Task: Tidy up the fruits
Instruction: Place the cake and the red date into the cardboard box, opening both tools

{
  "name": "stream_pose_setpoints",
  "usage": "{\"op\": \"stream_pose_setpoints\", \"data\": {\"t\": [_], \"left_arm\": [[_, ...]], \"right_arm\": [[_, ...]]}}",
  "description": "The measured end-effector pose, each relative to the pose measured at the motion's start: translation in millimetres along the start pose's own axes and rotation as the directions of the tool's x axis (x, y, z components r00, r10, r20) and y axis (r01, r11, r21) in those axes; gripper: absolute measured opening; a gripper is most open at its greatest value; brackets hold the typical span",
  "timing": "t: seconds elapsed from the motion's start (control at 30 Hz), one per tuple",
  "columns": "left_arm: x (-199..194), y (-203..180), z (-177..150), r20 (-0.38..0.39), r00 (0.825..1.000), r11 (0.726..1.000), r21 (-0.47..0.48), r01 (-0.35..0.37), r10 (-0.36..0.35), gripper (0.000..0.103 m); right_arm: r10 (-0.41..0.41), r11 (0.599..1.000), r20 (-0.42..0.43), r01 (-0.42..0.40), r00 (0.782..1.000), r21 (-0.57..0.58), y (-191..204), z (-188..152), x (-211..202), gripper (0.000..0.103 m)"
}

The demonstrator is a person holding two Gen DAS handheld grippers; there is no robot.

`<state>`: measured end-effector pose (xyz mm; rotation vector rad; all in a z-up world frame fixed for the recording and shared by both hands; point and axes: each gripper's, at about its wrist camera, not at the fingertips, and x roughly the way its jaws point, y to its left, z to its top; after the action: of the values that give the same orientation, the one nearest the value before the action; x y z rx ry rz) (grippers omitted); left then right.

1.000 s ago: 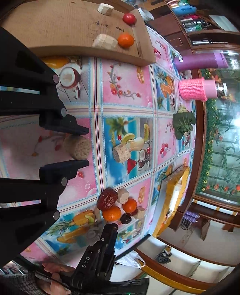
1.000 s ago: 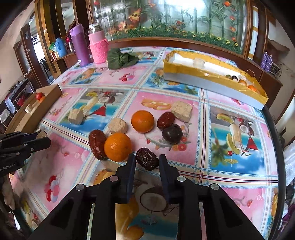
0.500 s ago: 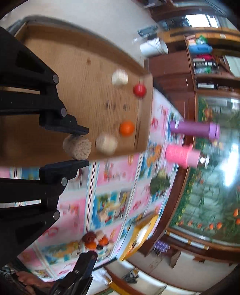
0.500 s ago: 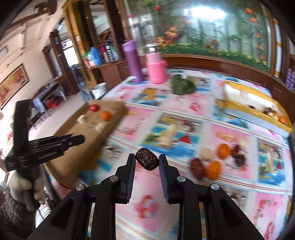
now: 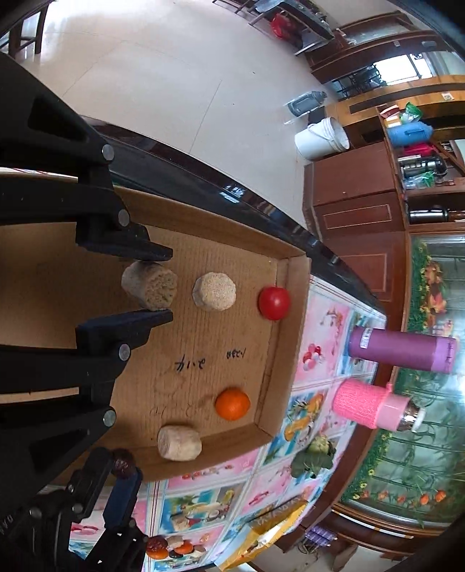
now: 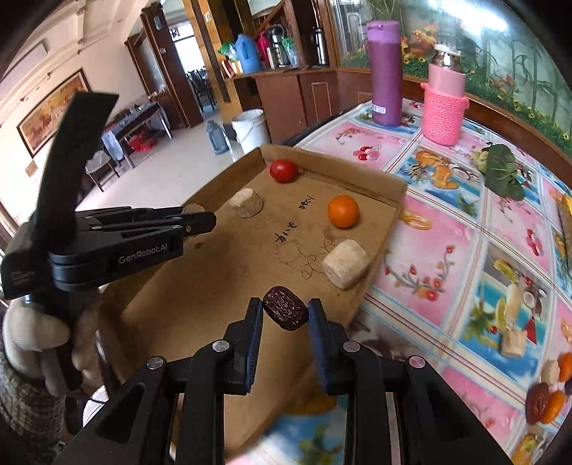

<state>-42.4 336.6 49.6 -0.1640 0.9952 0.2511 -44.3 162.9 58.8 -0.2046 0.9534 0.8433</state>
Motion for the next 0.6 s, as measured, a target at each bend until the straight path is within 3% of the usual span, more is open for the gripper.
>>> {"op": "stream_pose_setpoints", "data": {"t": [0.2,0.5,0.6], "left_arm": [[24.1,-0.5,7.2,-0.082,0.997,1.0,-0.002,0.008,-0.008,0.027],[27.4,8.1,7.5,-0.079,0.996,0.998,-0.056,0.034,-0.039,0.029],[18.0,13.0,7.3,-0.052,0.997,0.995,-0.086,0.058,-0.063,0.037]], "right_arm": [[-0.036,0.999,-0.053,0.036,0.998,0.001,-2.5,12.0,32.0,0.029],[-0.089,0.995,-0.046,0.088,0.995,-0.038,-1.8,14.5,46.2,0.029],[-0.078,0.997,-0.038,0.077,0.996,-0.03,-2.1,15.0,45.2,0.037]]}}
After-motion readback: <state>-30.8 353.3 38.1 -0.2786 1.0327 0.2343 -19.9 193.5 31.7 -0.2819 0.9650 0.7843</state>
